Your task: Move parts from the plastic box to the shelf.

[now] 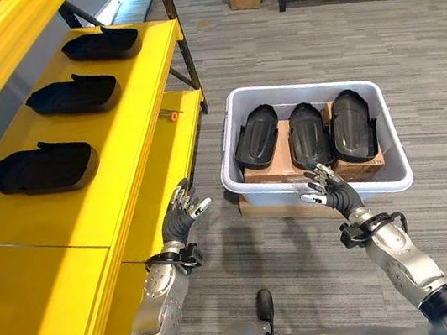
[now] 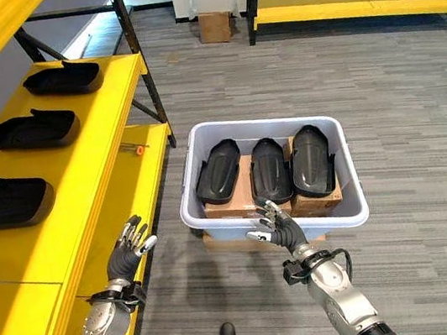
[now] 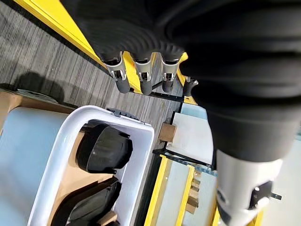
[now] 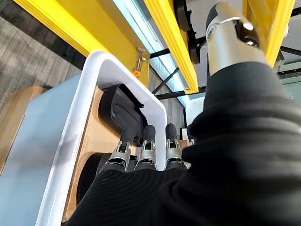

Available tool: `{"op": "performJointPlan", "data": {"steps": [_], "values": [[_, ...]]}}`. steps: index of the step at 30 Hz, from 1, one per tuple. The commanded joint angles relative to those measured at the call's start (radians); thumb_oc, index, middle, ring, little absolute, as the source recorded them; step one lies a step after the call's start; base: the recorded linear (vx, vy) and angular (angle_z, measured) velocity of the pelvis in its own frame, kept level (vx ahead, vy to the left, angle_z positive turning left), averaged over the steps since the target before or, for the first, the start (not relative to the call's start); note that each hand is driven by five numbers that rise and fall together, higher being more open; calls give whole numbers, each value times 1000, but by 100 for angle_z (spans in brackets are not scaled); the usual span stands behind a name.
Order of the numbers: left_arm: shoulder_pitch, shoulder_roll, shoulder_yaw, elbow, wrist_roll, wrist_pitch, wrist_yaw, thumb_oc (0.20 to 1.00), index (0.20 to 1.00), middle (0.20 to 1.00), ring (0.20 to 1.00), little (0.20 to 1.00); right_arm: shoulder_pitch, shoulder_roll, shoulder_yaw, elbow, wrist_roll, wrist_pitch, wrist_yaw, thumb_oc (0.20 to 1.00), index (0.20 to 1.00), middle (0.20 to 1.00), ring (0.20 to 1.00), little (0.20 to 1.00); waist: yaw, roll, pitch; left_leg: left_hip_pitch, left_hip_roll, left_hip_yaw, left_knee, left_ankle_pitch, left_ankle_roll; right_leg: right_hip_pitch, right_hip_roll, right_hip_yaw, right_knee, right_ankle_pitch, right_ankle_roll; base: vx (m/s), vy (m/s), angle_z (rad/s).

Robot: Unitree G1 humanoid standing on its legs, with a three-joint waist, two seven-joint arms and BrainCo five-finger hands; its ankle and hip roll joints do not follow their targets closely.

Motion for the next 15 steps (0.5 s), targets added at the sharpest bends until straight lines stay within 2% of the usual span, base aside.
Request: {"op": "performJointPlan", "data": {"steps": [1, 2, 3, 4, 5, 6, 7, 9, 11, 12, 15], "values": [[-13, 41, 30, -60, 57, -41, 0, 1000, 1000, 1000, 1000, 1000, -6, 21, -3, -26, -31, -41, -1, 1000, 1000, 1000, 1000, 1000, -15, 4, 18, 19, 32, -10, 42, -49, -29, -57, -25, -49, 43, 222, -26, 210, 195, 60], [-12, 41, 31, -57, 56, -39, -4, 1000, 1000, 1000, 1000, 1000, -9, 23, -2, -31, -31, -41, -5, 1000, 1000, 1000, 1000, 1000, -25, 9, 23, 52, 33, -16, 26, -55, -34, -73, -37, -79, -19, 179, -43, 242, 58, 37], [-6, 40, 36, -59, 49, -41, -8, 1000, 1000, 1000, 1000, 1000, -19, 23, -3, -35, -28, -47, -6, 1000, 1000, 1000, 1000, 1000, -20, 9, 31, 67, 43, -9, 21, -70, -47, -95, -80, -118, -154, 161, -46, 190, -65, -19], [-3, 38, 39, -56, 46, -43, -7, 1000, 1000, 1000, 1000, 1000, -25, 21, -2, -35, -31, -48, -9, 1000, 1000, 1000, 1000, 1000, -24, 8, 40, 73, 46, -10, 27, -81, -53, -93, -91, -127, -210, 177, -41, 166, -116, -15], [3, 38, 45, -56, 45, -42, -8, 1000, 1000, 1000, 1000, 1000, -29, 16, -1, -36, -46, -43, -11, 1000, 1000, 1000, 1000, 1000, -26, -2, 51, 88, 44, -4, 36, -100, -62, -98, -132, -143, -301, 240, -19, 148, -114, 3], [5, 37, 48, -55, 44, -42, -9, 1000, 1000, 1000, 1000, 1000, -30, 15, 1, -37, -49, -39, -9, 1000, 1000, 1000, 1000, 1000, -26, -10, 52, 101, 43, 0, 35, -111, -67, -96, -146, -149, -355, 267, -7, 216, -178, 10], [11, 32, 43, -44, 57, -39, -17, 1000, 1000, 1000, 1000, 1000, -18, 11, -3, -50, -55, -37, -5, 1000, 1000, 1000, 1000, 1000, -35, -29, 42, 119, 37, -4, 33, -132, -77, -73, -142, -123, -405, 279, 2, 187, -171, 22], [16, 20, 36, -31, 61, -40, -16, 1000, 1000, 1000, 1000, 1000, -9, 3, -7, -61, -52, -39, -5, 1000, 1000, 1000, 1000, 1000, -36, -42, 18, 121, 46, -4, 29, -138, -90, -36, -135, -139, -448, 287, 2, 169, -224, 58], [29, 15, 40, -30, 47, -37, -18, 1000, 1000, 1000, 1000, 1000, -4, -8, -13, -67, -47, -39, -6, 1000, 1000, 1000, 1000, 1000, -36, -41, -1, 118, 71, -1, 32, -145, -105, -17, -117, -163, -464, 270, -6, 126, -262, 23], [37, 16, 43, -31, 44, -35, -20, 1000, 1000, 1000, 1000, 1000, -6, -14, -18, -65, -52, -39, -5, 1000, 1000, 1000, 1000, 1000, -34, -40, -9, 124, 95, 5, 25, -143, -118, -9, -102, -166, -471, 256, -13, 90, -219, -27], [41, 14, 46, -34, 41, -33, -26, 1000, 1000, 1000, 1000, 1000, -2, -19, -22, -68, -51, -40, -3, 1000, 1000, 1000, 1000, 1000, -33, -37, -17, 135, 126, 10, 13, -138, -134, 3, -82, -162, -478, 237, -24, 83, -171, -25]]}}
